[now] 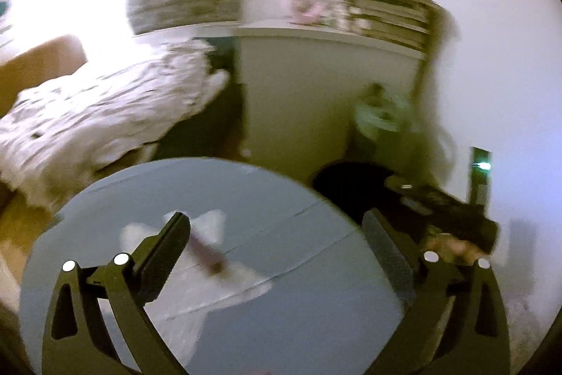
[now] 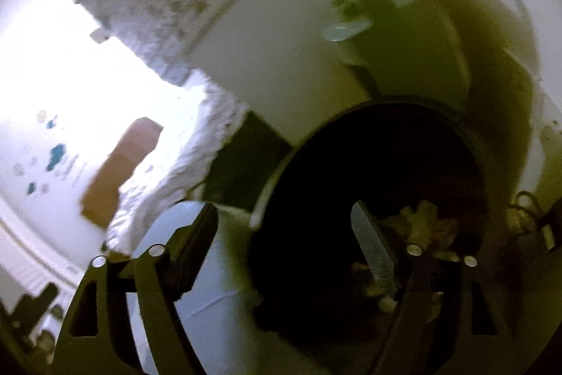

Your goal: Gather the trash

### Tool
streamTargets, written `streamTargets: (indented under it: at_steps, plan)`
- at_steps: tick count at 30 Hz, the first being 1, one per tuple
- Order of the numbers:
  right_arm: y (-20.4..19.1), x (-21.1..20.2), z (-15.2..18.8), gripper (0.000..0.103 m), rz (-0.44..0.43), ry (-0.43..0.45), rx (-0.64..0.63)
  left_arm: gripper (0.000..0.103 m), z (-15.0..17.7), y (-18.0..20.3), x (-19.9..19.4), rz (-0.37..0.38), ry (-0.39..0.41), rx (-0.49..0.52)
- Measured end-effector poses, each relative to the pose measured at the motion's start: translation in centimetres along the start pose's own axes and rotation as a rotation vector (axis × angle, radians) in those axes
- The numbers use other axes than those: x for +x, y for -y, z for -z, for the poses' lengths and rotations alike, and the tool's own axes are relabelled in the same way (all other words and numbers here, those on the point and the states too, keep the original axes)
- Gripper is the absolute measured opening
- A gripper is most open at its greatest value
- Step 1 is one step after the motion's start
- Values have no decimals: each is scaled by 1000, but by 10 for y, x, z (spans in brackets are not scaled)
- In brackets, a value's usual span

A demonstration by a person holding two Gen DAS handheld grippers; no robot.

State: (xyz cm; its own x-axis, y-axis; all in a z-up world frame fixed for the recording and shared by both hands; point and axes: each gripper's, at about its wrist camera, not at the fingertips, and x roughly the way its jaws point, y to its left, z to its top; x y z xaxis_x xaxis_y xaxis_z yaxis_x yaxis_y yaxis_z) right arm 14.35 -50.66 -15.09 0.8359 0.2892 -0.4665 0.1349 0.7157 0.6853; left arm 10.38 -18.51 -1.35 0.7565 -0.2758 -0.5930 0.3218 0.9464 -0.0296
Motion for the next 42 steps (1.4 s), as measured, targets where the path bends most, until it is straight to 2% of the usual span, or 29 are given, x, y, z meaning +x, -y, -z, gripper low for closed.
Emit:
streamTargets:
  at_steps: [5, 7, 12, 18, 23, 30, 42]
  plan:
    - [-33, -12, 30, 84, -165, -67, 3, 98, 18, -47, -25, -112, -19, -104]
    - [-50, -16, 42, 87, -204, -102, -13, 98, 25, -64, -35, -157, -26, -128]
    - [-125, -25, 71, 88, -236, -189, -196, 98, 40, -94, -58, -215, -4, -170]
    - [-206, -50, 96, 89, -286, -171, -360, 98, 54, -120, -78, -238, 9, -238]
    - [-250, -70, 122, 92, -243, -96, -514, 98, 62, -133, -93, -270, 28, -259]
    - [-277, -80, 149, 95, -209, -42, -630, 98, 75, -141, -110, -288, 45, -284]
    - [-292, -103, 172, 98, -213, -5, -704, 98, 88, -141, -136, -301, 75, -288]
